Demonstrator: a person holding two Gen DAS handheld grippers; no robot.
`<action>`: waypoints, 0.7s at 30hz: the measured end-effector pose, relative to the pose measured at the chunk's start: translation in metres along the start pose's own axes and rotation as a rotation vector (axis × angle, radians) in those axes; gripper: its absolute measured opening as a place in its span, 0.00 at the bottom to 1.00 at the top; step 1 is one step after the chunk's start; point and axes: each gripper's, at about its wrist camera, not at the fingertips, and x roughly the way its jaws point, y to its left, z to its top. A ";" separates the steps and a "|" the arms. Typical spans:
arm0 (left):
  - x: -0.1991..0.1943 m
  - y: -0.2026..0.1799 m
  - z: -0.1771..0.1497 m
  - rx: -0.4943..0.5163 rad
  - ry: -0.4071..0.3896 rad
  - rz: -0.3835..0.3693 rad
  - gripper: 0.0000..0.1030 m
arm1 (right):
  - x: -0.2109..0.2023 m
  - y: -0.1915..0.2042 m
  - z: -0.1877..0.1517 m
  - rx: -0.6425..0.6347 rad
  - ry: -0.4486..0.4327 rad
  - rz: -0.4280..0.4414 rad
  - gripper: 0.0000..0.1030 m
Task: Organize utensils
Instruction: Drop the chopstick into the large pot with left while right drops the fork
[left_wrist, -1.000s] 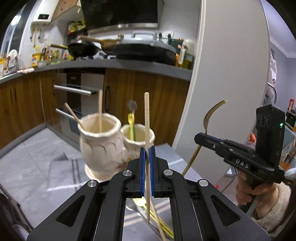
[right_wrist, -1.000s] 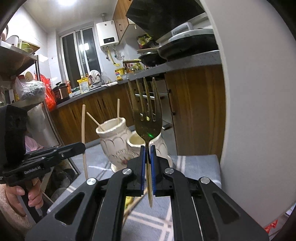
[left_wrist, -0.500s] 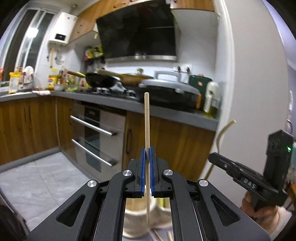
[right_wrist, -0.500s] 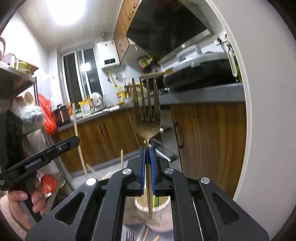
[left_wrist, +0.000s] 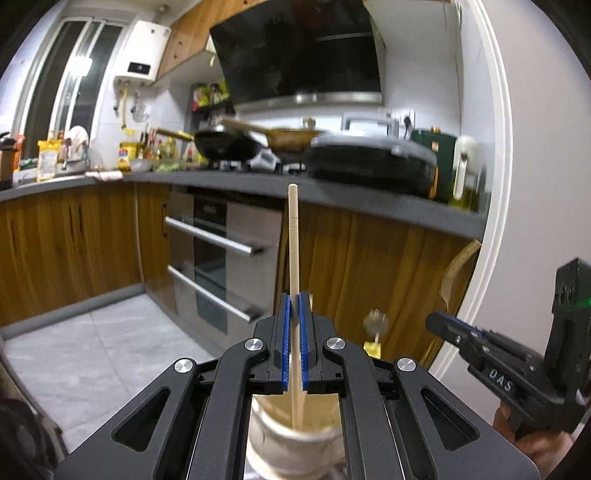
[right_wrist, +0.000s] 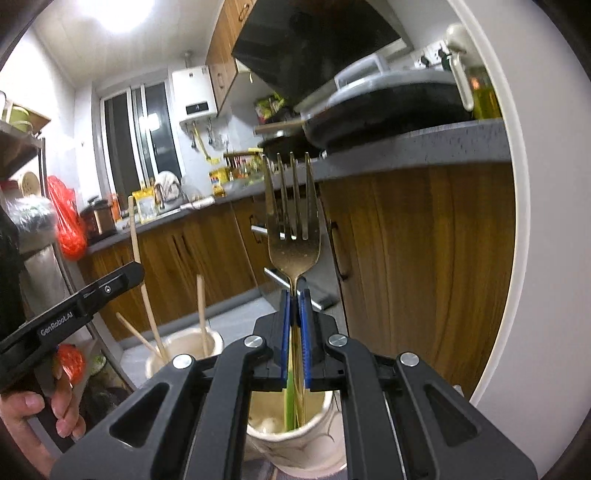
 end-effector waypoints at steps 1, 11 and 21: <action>0.002 0.002 -0.005 -0.003 0.020 -0.002 0.05 | 0.002 -0.001 -0.003 0.003 0.012 0.000 0.05; 0.007 0.006 -0.040 0.010 0.113 -0.006 0.05 | 0.014 -0.012 -0.017 0.044 0.071 -0.013 0.05; -0.001 0.005 -0.048 0.027 0.137 -0.001 0.09 | 0.021 -0.018 -0.015 0.083 0.086 -0.024 0.06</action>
